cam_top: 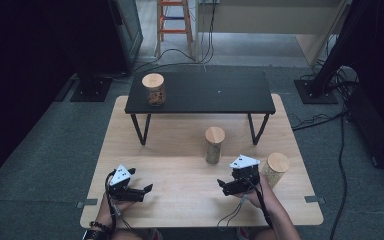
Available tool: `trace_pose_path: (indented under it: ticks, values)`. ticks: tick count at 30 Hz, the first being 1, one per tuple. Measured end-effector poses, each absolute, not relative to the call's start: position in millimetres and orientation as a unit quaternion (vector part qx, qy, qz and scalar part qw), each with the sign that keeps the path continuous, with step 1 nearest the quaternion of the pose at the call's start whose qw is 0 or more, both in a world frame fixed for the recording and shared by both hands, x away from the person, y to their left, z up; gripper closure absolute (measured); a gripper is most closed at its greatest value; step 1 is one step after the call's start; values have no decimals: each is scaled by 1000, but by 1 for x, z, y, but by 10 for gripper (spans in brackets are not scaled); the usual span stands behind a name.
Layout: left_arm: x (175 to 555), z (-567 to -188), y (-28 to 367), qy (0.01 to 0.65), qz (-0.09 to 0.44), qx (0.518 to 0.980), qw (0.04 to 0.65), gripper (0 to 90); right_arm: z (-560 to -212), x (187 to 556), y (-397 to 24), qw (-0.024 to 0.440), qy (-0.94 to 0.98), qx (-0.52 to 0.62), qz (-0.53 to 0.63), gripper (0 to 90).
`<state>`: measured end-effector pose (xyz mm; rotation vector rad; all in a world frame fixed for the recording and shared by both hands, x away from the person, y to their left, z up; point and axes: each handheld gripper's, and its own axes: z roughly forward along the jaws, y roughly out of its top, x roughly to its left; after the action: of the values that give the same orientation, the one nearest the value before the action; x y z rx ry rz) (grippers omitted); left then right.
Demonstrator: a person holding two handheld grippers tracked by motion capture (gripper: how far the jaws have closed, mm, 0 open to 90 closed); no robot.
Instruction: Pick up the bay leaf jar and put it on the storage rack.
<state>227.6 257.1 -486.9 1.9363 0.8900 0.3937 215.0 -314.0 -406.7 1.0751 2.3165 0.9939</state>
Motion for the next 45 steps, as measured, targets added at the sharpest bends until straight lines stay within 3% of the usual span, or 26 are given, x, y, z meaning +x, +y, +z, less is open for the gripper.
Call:
trace_pose_path:
  ticks: [21, 25, 45]
  values:
    - [227, -488, 258, 361, 162, 788, 472, 6, -385, 231, -299, 208, 830, 371, 360, 3]
    - [226, -488, 258, 361, 161, 787, 473, 6, -379, 239, -305, 180, 823, 376, 387, 5]
    - [227, -489, 260, 360, 160, 787, 476, 6, -357, 259, -292, 202, 819, 390, 369, 6]
